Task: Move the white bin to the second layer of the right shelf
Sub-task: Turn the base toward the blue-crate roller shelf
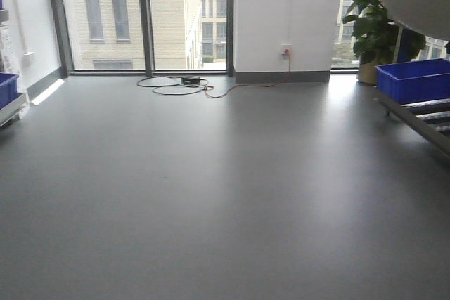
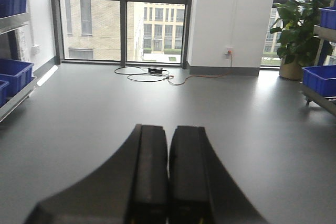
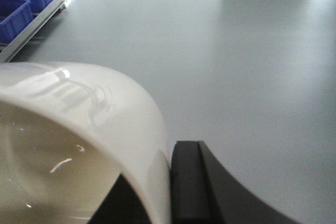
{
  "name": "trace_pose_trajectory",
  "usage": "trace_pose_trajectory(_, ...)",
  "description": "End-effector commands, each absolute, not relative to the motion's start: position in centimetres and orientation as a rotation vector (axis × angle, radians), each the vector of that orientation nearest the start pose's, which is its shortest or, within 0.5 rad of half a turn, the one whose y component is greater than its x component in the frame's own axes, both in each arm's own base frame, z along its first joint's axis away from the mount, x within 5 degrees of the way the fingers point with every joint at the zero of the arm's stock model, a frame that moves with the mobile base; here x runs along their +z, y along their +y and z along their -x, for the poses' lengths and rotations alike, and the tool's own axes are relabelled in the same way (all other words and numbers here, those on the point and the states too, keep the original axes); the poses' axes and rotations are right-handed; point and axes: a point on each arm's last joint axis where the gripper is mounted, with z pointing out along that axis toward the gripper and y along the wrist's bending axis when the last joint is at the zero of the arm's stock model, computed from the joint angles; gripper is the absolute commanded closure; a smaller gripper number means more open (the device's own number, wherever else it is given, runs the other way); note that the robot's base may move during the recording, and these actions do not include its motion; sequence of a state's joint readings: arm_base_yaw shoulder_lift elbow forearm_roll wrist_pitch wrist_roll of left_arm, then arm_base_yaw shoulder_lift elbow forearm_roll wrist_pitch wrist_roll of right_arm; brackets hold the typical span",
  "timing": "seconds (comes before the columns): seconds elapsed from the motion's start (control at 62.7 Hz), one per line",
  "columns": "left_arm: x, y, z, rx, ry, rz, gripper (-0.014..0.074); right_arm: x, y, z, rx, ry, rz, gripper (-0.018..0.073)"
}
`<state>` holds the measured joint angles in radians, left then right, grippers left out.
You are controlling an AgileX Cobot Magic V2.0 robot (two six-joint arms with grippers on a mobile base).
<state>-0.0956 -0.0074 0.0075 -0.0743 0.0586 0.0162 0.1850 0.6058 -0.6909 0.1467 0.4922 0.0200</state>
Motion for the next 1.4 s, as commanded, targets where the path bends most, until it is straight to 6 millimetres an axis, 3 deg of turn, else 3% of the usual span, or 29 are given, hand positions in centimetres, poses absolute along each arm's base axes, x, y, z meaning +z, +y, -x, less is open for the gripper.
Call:
trace_pose_trajectory(0.0, 20.13, -0.56, -5.69, -0.142, 1.491, -0.016, 0.0512, 37.05, 2.68, -11.71, 0.299, 1.767, 0.061, 0.0504)
trace_pose_trajectory(1.388, 20.13, -0.56, -5.69, -0.142, 1.491, -0.016, 0.0512, 37.04, 2.68, -11.7, 0.299, 1.767, 0.061, 0.0504)
